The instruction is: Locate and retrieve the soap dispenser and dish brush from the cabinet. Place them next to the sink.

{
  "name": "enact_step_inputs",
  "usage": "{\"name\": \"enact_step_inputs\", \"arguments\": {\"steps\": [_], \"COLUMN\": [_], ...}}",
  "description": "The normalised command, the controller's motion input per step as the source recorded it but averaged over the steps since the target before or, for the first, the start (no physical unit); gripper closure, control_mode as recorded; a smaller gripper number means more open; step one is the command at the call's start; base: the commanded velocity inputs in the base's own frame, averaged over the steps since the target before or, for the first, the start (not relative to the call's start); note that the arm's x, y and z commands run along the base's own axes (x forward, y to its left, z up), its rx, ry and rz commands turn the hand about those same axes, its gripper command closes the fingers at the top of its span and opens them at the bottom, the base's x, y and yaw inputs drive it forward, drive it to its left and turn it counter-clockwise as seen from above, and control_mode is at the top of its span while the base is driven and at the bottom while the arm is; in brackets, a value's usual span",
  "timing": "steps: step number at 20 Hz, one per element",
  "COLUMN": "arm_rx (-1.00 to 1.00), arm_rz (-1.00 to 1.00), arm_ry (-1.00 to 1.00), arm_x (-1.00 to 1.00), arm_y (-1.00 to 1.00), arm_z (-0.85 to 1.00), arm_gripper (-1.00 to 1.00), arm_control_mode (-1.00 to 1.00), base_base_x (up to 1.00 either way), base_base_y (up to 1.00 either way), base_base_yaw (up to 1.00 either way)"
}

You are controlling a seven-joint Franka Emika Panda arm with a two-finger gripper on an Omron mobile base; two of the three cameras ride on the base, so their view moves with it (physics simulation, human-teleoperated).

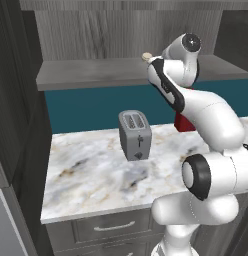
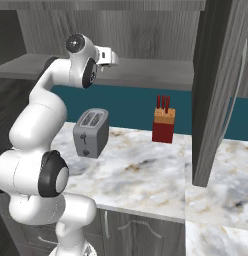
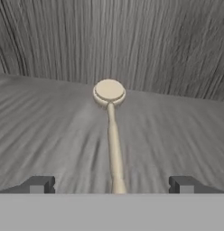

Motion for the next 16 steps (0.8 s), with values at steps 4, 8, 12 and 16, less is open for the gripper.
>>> {"name": "enact_step_inputs", "arguments": {"steps": [4,8,12,16], "arm_rx": [0.00,0.01,0.02,0.03], "arm_rz": [0.00,0.00,0.00,0.00], "arm_ry": [0.04,0.00,0.00,0.00], "arm_x": [0.23,0.21,0.24,0.26], "arm_y": [0.00,0.00,0.00,0.00], "arm_z": [-0.14,-0.14,-0.08,-0.07], "arm_gripper": [-1.00,-1.00,-1.00,-1.00], "arm_control_mode": [-1.00,-1.00,-1.00,-1.00], "base_base_x": [0.00,0.00,0.00,0.00], "base_base_y": [0.00,0.00,0.00,0.00], "base_base_yaw": [0.00,0.00,0.00,0.00]}}
